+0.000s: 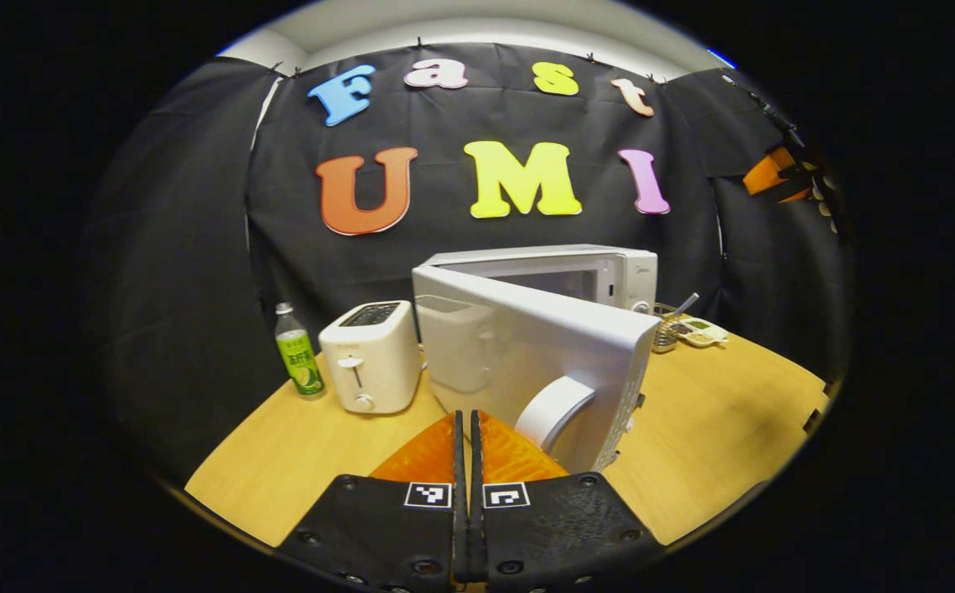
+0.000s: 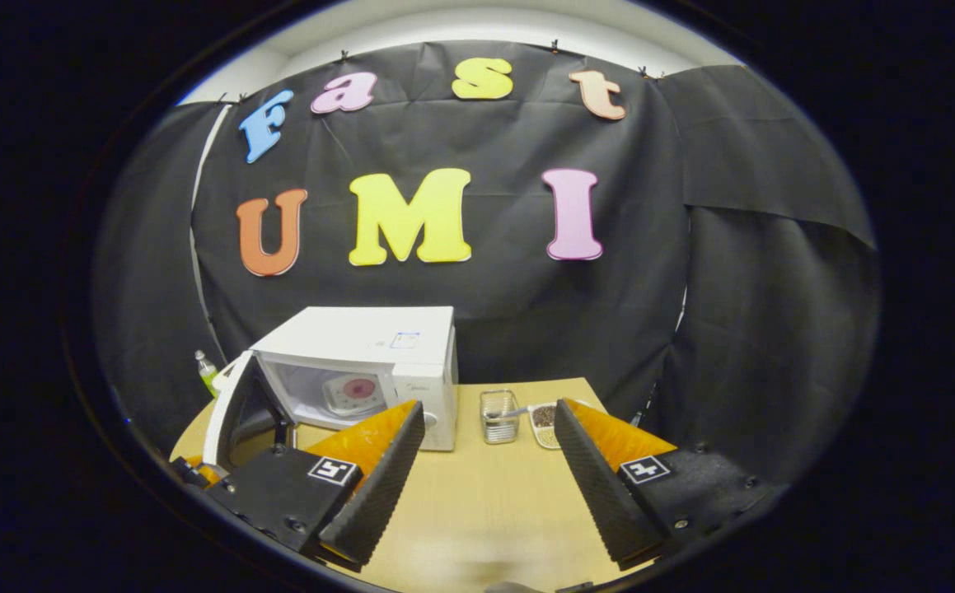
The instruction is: Open the microwave oven with the left hand, put the food in, and close the microwave oven.
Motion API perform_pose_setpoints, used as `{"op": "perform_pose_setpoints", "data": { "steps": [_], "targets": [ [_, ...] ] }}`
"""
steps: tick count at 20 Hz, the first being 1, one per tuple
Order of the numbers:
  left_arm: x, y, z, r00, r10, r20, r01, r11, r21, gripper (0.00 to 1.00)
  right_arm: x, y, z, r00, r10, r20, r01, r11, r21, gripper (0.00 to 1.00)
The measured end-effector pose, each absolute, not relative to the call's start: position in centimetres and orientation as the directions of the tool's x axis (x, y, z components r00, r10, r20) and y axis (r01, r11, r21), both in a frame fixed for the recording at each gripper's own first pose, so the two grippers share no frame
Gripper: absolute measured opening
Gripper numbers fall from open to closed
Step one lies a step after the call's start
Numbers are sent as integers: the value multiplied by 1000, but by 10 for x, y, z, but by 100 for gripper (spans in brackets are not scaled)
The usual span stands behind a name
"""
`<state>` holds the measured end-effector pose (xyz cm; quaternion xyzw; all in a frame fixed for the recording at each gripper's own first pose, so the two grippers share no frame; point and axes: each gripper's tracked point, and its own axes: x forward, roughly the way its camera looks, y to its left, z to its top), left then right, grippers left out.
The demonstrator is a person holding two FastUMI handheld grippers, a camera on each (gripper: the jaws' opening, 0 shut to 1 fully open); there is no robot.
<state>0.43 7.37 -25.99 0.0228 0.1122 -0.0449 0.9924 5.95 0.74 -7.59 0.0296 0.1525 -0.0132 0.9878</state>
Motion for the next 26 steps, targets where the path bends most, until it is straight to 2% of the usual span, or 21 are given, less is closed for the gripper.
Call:
{"op": "perform_pose_setpoints", "data": {
  "steps": [1,2,4,5,6,7,8,9,10,13,14,15,16,17,18,26],
  "targets": [
    [10,57,-262,967,-110,-229,121,992,33,0,60,4,-78,951,-20,-308,38,998,55,100],
    [16,42,-261,965,-132,-225,143,989,33,0,61,0,-79,950,-19,-312,39,997,59,92],
    [32,11,-260,960,-179,-215,189,982,25,0,63,-8,-82,947,-22,-321,44,997,60,92],
    [42,-4,-259,957,-201,-209,210,977,22,0,66,-14,-83,945,-25,-325,48,997,60,100],
    [53,-19,-258,954,-219,-204,229,973,24,0,66,-18,-83,945,-24,-326,47,997,61,92],
    [65,-31,-257,952,-233,-198,241,970,21,0,67,-23,-86,944,-30,-327,54,996,64,92],
    [76,-41,-256,950,-245,-193,253,967,15,0,69,-28,-87,942,-31,-334,59,996,73,100],
    [88,-52,-255,949,-254,-186,261,965,16,0,69,-34,-91,940,-33,-341,66,994,85,92],
    [100,-62,-254,948,-262,-180,269,963,14,0,70,-41,-93,937,-41,-347,78,993,92,92],
    [139,-84,-252,949,-270,-165,277,961,19,0,73,-59,-98,931,-64,-360,102,991,87,92],
    [151,-90,-252,949,-272,-159,279,960,22,0,74,-65,-99,929,-75,-363,112,990,82,100],
    [162,-95,-251,949,-273,-155,280,960,26,0,74,-72,-100,927,-85,-365,121,989,78,100],
    [173,-99,-249,951,-270,-149,278,960,30,0,74,-77,-103,924,-92,-372,130,988,79,92],
    [181,-103,-247,952,-271,-139,277,960,29,0,74,-82,-105,921,-97,-377,137,987,82,92],
    [191,-105,-245,955,-266,-133,272,962,32,0,76,-85,-106,919,-101,-381,142,986,81,100],
    [231,-109,-239,970,-209,-124,210,978,-4,0,81,-99,-107,914,-119,-388,156,986,66,100]
  ]
}}
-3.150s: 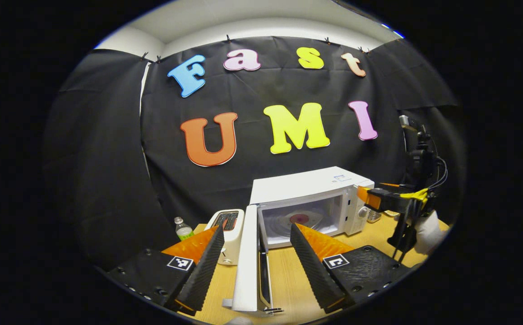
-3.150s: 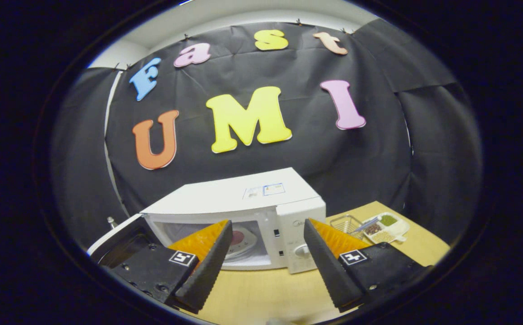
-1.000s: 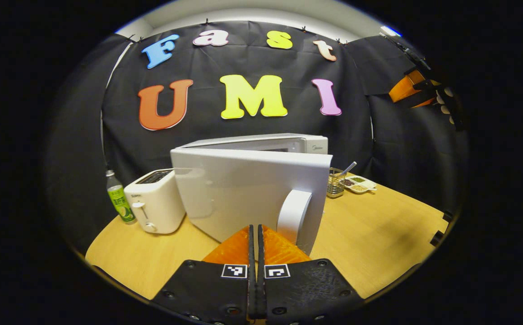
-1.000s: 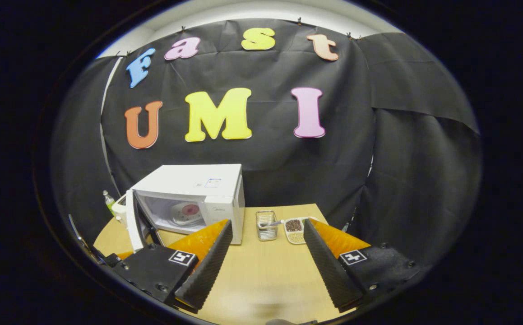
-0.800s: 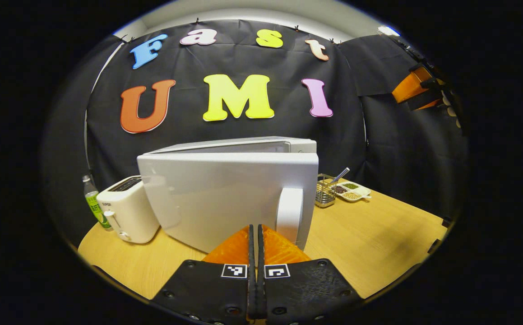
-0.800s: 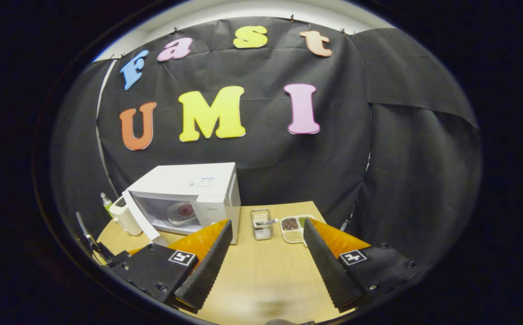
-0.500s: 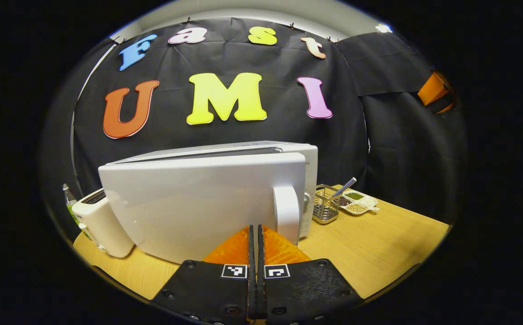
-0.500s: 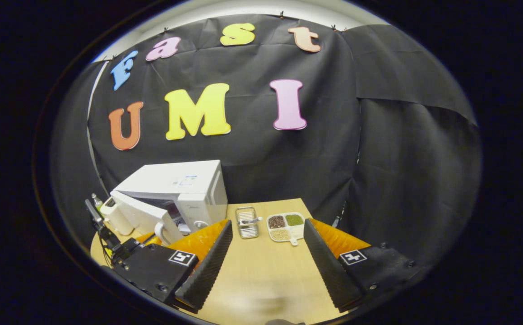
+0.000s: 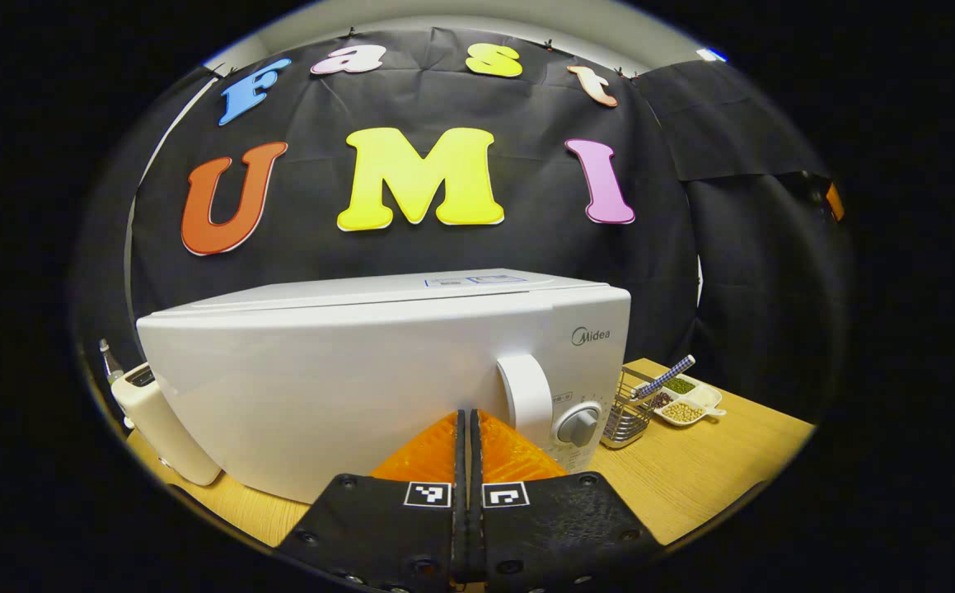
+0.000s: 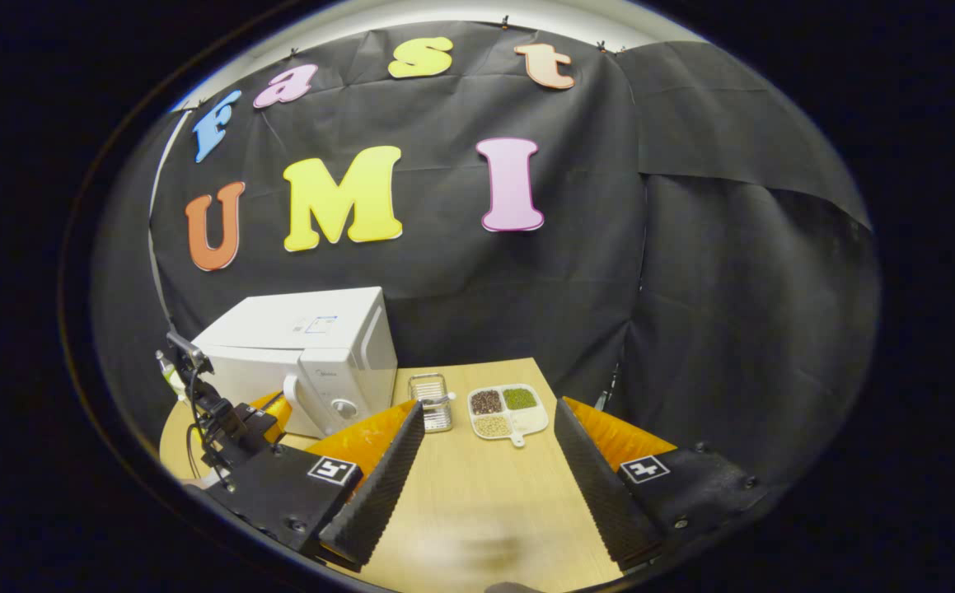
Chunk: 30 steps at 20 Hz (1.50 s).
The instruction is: Open the microwave oven with the left hand, put the food in, and close the microwave oven.
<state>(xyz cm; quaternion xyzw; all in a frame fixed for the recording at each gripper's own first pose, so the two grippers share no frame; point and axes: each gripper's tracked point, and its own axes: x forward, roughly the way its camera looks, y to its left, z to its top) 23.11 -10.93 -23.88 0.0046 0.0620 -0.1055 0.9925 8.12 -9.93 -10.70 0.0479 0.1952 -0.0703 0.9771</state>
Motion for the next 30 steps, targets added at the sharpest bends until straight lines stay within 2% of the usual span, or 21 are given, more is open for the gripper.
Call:
{"op": "perform_pose_setpoints", "data": {
  "steps": [4,5,6,7,8,10,11,12,13,14,16,17,18,21,22,23,25,26,28,29,30],
  "targets": [
    [236,-110,-238,972,-205,-111,207,978,3,0,80,-99,-108,911,-113,-397,155,985,76,100],
    [243,-111,-237,972,-205,-118,208,978,13,0,78,-98,-107,911,-110,-397,152,985,76,92],
    [243,-109,-244,970,-197,-144,199,980,-1,0,78,-96,-106,912,-108,-397,149,986,74,100],
    [241,-110,-239,971,-198,-137,199,980,-7,0,78,-95,-104,914,-107,-392,146,987,70,100],
    [235,-108,-242,968,-194,-161,196,981,-6,0,77,-93,-102,914,-105,-391,142,987,68,92],
    [217,-99,-244,966,-169,-196,167,986,-26,0,73,-87,-95,922,-94,-376,127,990,64,92],
    [204,-93,-242,965,-153,-212,152,988,-21,0,73,-82,-90,928,-88,-361,118,991,62,100],
    [190,-84,-241,964,-135,-227,139,990,2,8,71,-76,-85,934,-80,-348,107,992,59,100],
    [176,-80,-235,962,-145,-230,153,988,16,22,70,-69,-82,939,-72,-336,96,994,55,92],
    [159,-75,-227,961,-146,-237,156,987,24,41,69,-62,-78,945,-62,-322,83,995,52,100],
    [124,-57,-199,972,-134,-194,146,988,44,84,63,-44,-71,951,-29,-308,50,997,60,100],
    [109,-46,-185,977,-115,-177,128,990,64,95,58,-36,-68,955,-14,-297,35,997,67,92],
    [95,-35,-175,980,-94,-175,111,990,89,95,54,-28,-62,959,-1,-282,23,997,75,100],
    [55,-15,-131,987,-87,-137,99,991,86,96,37,-10,-45,972,13,-236,2,998,63,100],
    [45,-12,-114,988,-94,-119,102,992,68,95,30,-7,-36,977,10,-215,1,999,51,92],
    [35,-9,-98,990,-99,-101,105,993,56,96,23,-4,-28,981,6,-192,1,999,40,100],
    [17,-1,-66,993,-92,-72,96,994,46,96,10,3,-9,989,11,-146,-7,1000,29,100],
    [9,1,-49,994,-93,-57,96,995,37,96,5,9,1,992,27,-125,-23,999,35,92],
    [-9,9,-23,997,-68,-46,68,998,10,96,-2,18,17,993,68,-93,-65,997,41,92],
    [-17,13,-9,998,-51,-32,50,999,-10,96,-5,17,25,994,83,-75,-80,996,41,100],
    [-24,13,8,999,-37,-15,36,999,-19,96,-8,15,32,994,91,-64,-89,995,41,92]
  ]
}}
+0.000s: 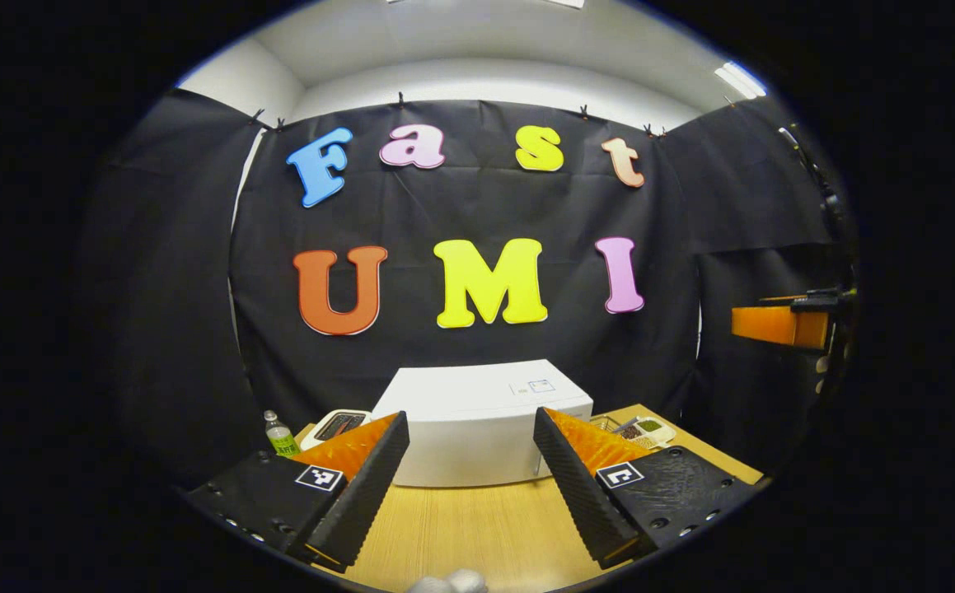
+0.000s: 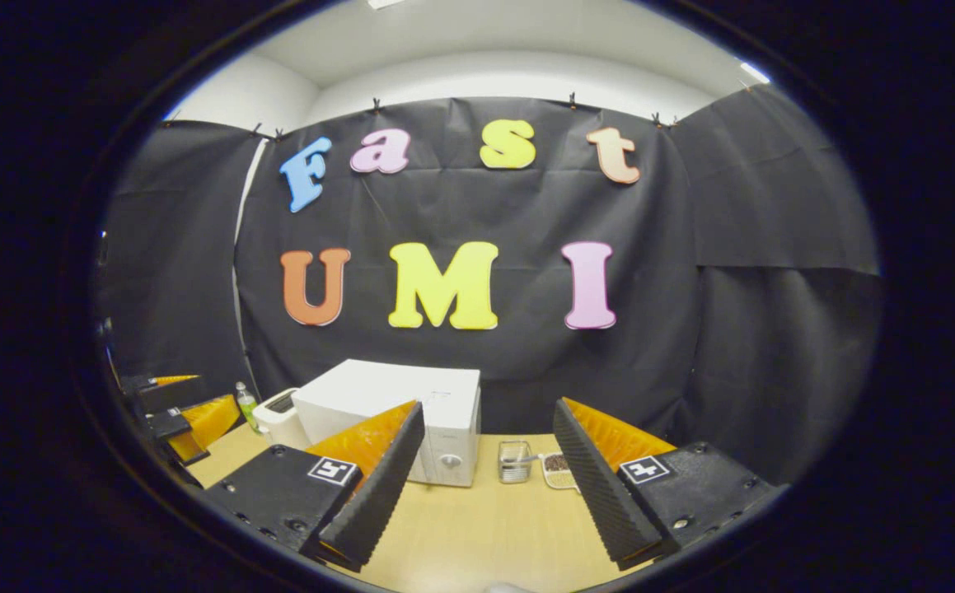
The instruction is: Open the microwave oven with the left hand, put the food in, and close the microwave oven.
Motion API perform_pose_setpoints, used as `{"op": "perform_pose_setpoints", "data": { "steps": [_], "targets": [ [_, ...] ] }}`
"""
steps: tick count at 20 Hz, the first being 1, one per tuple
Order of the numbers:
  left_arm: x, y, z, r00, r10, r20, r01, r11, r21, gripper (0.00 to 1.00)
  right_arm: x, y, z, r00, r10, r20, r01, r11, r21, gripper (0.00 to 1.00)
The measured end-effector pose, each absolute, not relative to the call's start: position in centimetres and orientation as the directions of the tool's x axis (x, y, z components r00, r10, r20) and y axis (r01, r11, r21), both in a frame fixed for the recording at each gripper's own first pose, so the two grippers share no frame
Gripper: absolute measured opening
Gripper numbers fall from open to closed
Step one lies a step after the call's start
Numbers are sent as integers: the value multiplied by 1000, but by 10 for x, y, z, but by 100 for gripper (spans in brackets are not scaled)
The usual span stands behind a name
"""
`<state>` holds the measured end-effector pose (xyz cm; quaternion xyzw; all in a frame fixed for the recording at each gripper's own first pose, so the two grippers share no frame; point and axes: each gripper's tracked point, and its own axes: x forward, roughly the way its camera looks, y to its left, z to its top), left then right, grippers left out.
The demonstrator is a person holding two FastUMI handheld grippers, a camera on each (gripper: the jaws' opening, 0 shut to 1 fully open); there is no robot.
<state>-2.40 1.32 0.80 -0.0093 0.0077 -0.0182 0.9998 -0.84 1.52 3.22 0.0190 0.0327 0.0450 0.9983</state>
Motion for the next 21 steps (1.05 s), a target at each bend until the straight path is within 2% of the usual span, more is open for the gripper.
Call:
{"op": "perform_pose_setpoints", "data": {
  "steps": [1,2,3,5,6,7,8,9,10,11,18,19,20,21],
  "targets": [
    [-31,15,19,1000,-16,-13,16,1000,-17,96,-13,12,37,994,99,-56,-96,994,45,100],
    [-37,13,28,1000,-11,-10,11,1000,-14,96,-18,11,44,993,111,-45,-109,993,55,92],
    [-42,8,38,1000,-14,3,14,1000,-20,96,-24,12,50,991,126,-35,-123,990,65,100],
    [-52,-1,55,1000,-20,14,21,999,-48,95,-34,6,58,991,133,-16,-131,989,75,100],
    [-56,-3,58,1000,-23,16,24,997,-69,95,-37,1,63,992,130,-2,-129,989,73,92],
    [-60,-4,64,1000,-18,23,20,997,-80,95,-41,-2,65,992,123,5,-123,990,69,100],
    [-63,-3,69,1000,-13,26,15,996,-83,95,-43,-5,69,993,119,13,-119,991,63,92],
    [-64,-1,72,999,-4,34,7,997,-80,95,-46,-7,71,993,116,17,-117,992,56,91],
    [-66,1,77,999,8,41,-5,997,-74,95,-48,-8,73,993,119,19,-120,991,53,91],
    [-69,2,81,999,14,50,-11,998,-65,95,-51,-7,77,992,124,32,-125,990,58,100],
    [-78,2,94,997,37,74,-35,999,-32,95,-58,-11,84,989,137,47,-141,986,87,100],
    [-78,3,97,996,42,78,-40,999,-27,95,-56,-12,84,989,136,51,-140,986,88,91],
    [-80,0,97,996,41,78,-38,999,-30,95,-54,-13,85,990,135,51,-139,987,87,100],
    [-80,-2,99,996,40,82,-37,999,-34,86,-53,-14,86,989,134,57,-138,987,84,100]
  ]
}}
